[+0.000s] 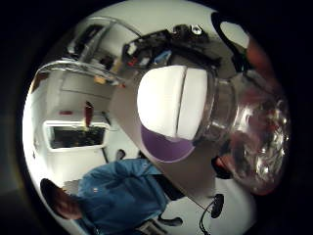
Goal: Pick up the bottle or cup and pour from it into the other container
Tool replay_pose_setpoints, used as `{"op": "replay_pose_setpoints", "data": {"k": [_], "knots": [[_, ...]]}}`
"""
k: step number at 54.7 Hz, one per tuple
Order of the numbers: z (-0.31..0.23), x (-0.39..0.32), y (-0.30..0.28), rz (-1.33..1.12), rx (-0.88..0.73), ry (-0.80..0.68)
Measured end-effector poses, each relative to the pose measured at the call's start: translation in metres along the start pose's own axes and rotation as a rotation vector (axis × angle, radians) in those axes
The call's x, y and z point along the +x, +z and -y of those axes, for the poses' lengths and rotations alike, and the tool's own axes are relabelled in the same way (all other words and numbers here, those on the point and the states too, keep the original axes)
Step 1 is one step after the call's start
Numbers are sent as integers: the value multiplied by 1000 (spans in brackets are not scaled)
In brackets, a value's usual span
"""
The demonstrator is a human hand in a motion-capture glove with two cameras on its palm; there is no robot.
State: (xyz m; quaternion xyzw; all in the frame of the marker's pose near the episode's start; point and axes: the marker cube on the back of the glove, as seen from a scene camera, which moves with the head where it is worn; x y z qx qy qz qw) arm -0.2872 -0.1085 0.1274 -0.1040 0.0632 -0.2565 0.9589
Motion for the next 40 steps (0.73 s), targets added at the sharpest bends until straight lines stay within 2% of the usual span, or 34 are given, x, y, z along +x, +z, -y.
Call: {"op": "replay_pose_setpoints", "data": {"k": [9, 22, 30, 40], "knots": [[8, -23, 0, -302, -105, -42], [17, -64, 3, -562, -161, -66], [19, -82, 11, -591, -175, -122], [18, -76, 13, -602, -176, -89]]}}
